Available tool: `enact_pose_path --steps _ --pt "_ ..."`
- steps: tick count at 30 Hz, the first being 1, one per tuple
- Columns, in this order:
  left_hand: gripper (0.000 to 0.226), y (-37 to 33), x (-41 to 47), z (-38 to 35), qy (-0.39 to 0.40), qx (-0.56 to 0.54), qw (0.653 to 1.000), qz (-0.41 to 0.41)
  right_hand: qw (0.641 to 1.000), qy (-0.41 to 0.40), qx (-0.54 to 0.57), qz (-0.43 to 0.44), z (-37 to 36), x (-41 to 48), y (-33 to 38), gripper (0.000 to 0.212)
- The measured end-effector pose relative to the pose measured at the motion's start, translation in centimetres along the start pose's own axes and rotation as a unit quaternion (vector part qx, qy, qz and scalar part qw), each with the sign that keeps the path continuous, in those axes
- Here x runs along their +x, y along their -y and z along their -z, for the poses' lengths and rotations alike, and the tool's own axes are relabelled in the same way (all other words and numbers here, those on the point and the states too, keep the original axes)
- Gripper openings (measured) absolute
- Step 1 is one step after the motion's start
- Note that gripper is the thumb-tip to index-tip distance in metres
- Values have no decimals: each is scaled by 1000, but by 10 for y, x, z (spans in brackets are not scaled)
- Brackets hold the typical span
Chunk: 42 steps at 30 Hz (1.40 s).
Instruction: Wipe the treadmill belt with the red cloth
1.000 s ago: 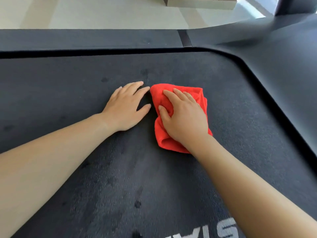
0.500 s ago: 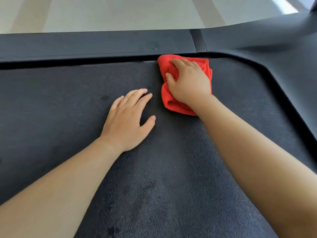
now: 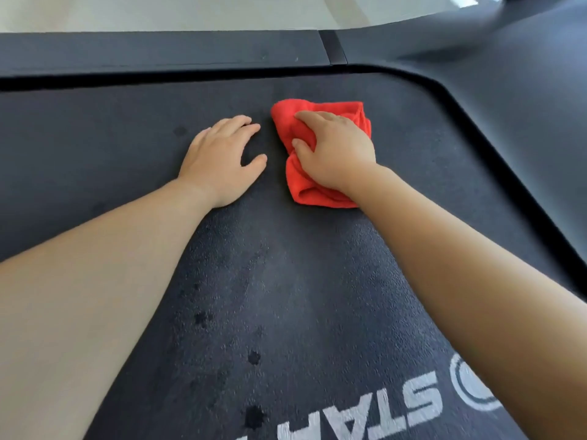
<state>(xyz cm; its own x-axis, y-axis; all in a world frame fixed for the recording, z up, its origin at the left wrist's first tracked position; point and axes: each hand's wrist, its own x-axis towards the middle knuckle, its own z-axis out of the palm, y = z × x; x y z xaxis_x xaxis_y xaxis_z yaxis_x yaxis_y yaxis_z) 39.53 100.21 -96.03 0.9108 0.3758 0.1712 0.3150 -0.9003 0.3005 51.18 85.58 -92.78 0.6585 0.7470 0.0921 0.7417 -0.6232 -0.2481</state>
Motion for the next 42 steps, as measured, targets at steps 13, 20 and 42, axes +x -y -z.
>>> enact_pose_path --steps 13,20,42 --pt "61 -15 -181 38 112 18 993 -16 1000 9 -11 23 0 -210 73 48" --pt "60 -27 -211 39 72 37 997 5 999 14 -26 12 -8 -186 80 49" --pt "61 -2 -161 40 60 24 998 27 1000 -17 -14 -1 -15 -143 78 49"
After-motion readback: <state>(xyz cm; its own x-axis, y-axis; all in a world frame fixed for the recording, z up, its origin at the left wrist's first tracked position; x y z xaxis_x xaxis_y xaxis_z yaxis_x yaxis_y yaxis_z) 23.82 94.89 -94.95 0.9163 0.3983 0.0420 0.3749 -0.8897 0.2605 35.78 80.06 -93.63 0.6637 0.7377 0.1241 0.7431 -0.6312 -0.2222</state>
